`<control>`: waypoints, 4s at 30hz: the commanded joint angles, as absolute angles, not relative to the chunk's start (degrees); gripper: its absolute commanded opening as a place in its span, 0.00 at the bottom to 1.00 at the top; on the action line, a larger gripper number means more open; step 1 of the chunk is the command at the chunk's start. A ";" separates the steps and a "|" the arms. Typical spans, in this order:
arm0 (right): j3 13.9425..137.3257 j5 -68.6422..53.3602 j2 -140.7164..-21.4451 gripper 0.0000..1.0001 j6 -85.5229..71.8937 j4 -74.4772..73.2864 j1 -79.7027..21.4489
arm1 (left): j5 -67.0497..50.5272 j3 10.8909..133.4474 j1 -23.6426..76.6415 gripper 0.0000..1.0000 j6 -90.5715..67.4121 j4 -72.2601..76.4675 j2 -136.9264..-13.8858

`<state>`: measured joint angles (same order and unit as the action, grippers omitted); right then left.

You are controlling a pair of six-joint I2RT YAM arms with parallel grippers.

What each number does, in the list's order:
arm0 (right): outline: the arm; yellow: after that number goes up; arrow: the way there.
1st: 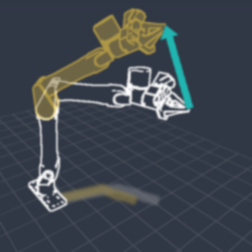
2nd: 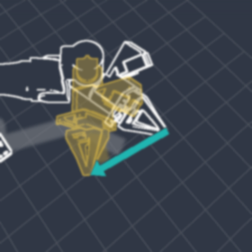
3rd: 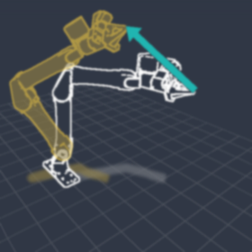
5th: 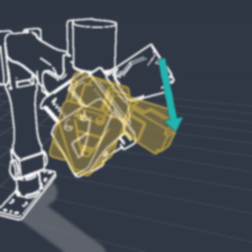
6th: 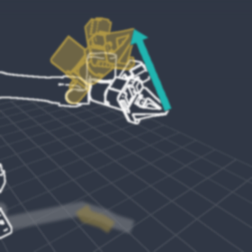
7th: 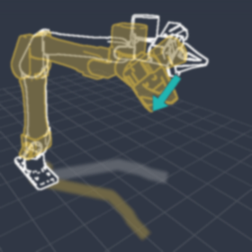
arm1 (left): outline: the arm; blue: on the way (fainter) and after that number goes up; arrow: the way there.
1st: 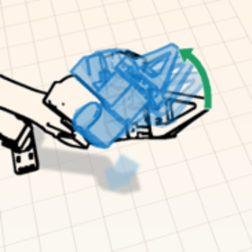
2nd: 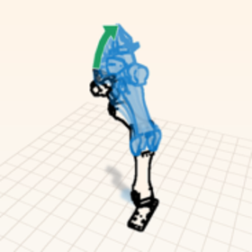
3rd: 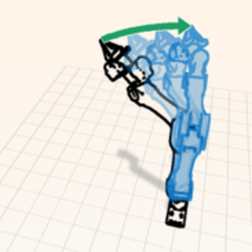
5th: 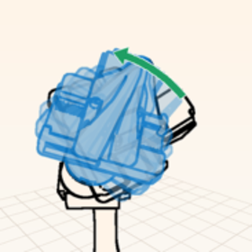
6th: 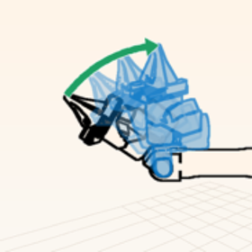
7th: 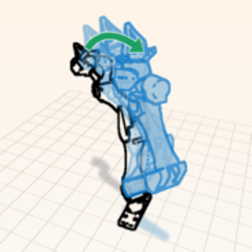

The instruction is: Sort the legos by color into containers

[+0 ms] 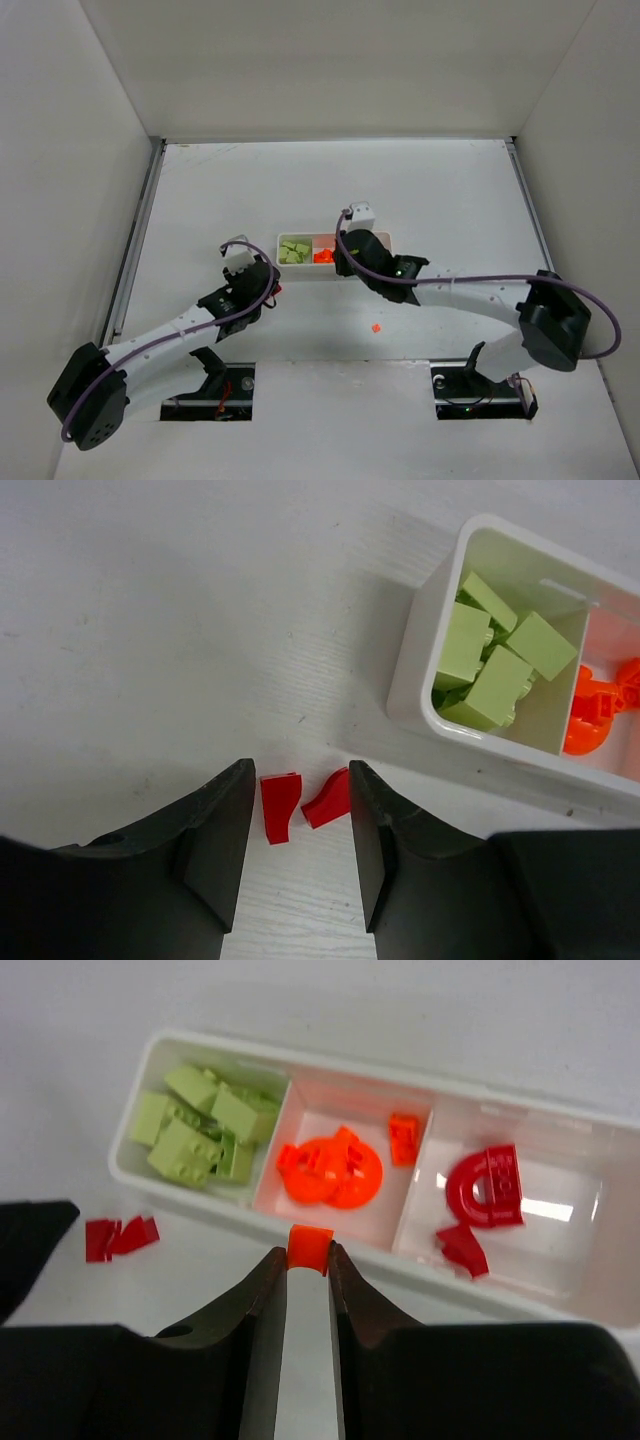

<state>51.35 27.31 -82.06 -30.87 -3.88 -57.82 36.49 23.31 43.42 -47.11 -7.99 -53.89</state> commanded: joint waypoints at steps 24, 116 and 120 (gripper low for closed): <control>52.39 20.92 -90.09 0.57 -26.54 9.14 -54.97 | 35.50 19.25 43.20 0.38 -48.87 -0.44 -62.48; 34.89 25.13 -70.48 0.51 -47.90 -23.46 -66.40 | 23.82 20.75 30.37 0.40 -35.33 10.28 -47.82; 35.95 26.02 -73.47 0.50 -48.34 -24.52 -67.01 | 22.15 19.86 30.10 0.40 -35.77 11.69 -47.28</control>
<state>33.34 23.64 -72.29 -47.20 -22.15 -66.46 23.86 20.25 30.48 -35.83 9.02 -48.34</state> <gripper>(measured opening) 0.501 0.397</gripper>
